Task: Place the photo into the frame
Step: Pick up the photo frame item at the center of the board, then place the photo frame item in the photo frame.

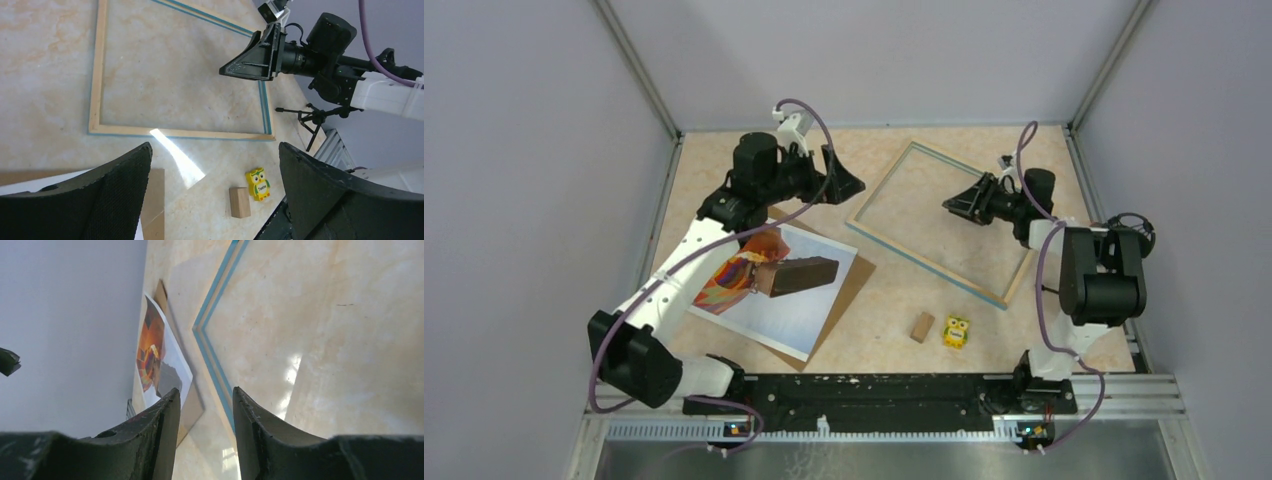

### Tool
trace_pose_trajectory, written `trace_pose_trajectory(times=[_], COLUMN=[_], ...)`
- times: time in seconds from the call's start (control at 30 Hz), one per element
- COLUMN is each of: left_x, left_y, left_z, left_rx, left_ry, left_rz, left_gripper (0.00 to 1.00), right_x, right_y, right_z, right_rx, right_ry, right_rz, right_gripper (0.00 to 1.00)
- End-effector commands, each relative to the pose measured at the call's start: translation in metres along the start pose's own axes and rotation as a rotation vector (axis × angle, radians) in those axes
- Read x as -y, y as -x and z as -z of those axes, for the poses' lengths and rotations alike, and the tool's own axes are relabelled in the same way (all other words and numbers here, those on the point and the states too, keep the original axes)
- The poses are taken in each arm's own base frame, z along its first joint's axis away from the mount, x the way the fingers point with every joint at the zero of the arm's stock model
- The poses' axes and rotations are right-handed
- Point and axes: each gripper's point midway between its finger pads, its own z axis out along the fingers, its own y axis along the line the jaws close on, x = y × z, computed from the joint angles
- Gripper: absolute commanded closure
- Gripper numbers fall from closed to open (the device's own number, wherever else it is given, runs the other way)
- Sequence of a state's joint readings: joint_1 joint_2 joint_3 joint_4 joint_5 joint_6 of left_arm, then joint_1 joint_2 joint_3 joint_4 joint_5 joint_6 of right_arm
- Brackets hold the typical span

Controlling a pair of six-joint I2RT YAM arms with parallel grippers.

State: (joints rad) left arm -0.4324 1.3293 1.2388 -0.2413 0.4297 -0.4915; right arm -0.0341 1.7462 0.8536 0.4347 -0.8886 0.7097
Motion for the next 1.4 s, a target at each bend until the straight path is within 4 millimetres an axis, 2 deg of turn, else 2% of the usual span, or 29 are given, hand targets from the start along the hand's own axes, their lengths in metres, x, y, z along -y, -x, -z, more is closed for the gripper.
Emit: trace_pose_trajectory(times=[0.0, 0.03, 0.07, 0.1, 0.13, 0.17, 0.2, 0.23, 0.27, 0.37, 0.43, 0.5, 0.6, 0.77, 0.93, 1.03, 1.17, 1.37], left_x=[0.01, 0.007, 0.004, 0.001, -0.006, -0.011, -0.018, -0.027, -0.04, -0.086, -0.116, -0.129, -0.134, -0.147, -0.159, -0.164, -0.17, -0.174], left_y=[0.005, 0.004, 0.001, -0.003, -0.012, -0.02, -0.027, -0.036, -0.046, -0.077, -0.098, -0.119, -0.149, -0.18, -0.211, -0.219, -0.229, -0.239], left_z=[-0.004, -0.005, -0.006, -0.008, -0.01, -0.011, -0.013, -0.012, -0.012, -0.003, 0.006, 0.009, 0.005, -0.002, -0.006, -0.005, -0.002, 0.001], left_rx=[-0.031, -0.035, -0.041, -0.051, -0.068, -0.081, -0.087, -0.095, -0.105, -0.137, -0.158, -0.192, -0.244, -0.31, -0.38, -0.384, -0.392, -0.403], left_ry=[-0.065, -0.057, -0.051, -0.045, -0.031, -0.017, 0.004, 0.035, 0.084, 0.294, 0.435, 0.471, 0.453, 0.469, 0.49, 0.503, 0.524, 0.538], left_rz=[-0.089, -0.098, -0.101, -0.1, -0.09, -0.078, -0.062, -0.043, -0.027, 0.037, 0.095, 0.134, 0.203, 0.278, 0.332, 0.342, 0.349, 0.363], left_gripper=[0.02, 0.02, 0.02, 0.02, 0.02, 0.02, 0.02, 0.02, 0.02, 0.02, 0.01, 0.01, 0.02, 0.02, 0.02, 0.01, 0.02, 0.01], right_x=[-0.017, -0.017, 0.041, 0.024, 0.018, 0.029, 0.006, 0.007, 0.014, 0.035, 0.04, 0.047, 0.058, 0.06, 0.049, 0.039, 0.024, -0.019], right_y=[0.022, 0.023, 0.077, 0.064, 0.059, 0.059, 0.052, 0.048, 0.043, 0.027, 0.017, 0.005, -0.015, -0.043, -0.063, -0.08, -0.079, -0.053], right_z=[0.016, 0.017, 0.025, 0.017, 0.014, 0.014, 0.007, 0.004, 0.002, 0.005, 0.007, 0.009, 0.013, 0.012, 0.004, -0.008, -0.019, -0.017], right_rx=[0.037, 0.04, 0.339, 0.256, 0.23, 0.187, 0.19, 0.149, 0.116, 0.046, 0.01, -0.037, -0.11, -0.152, -0.188, -0.23, -0.227, -0.164], right_ry=[0.006, 0.005, -0.333, -0.224, -0.173, -0.174, -0.094, -0.092, -0.123, -0.236, -0.281, -0.336, -0.382, -0.317, -0.211, -0.147, -0.065, 0.013], right_rz=[0.025, 0.026, 0.023, 0.035, 0.05, 0.41, -0.148, -0.212, -0.211, -0.138, -0.104, -0.075, -0.08, -0.121, -0.152, -0.163, -0.183, -0.145], right_gripper=[0.57, 0.57, 0.94, 1.0, 1.0, 1.0, 1.0, 1.0, 0.96, 0.65, 0.52, 0.43, 0.34, 0.33, 0.33, 0.33, 0.36, 0.42])
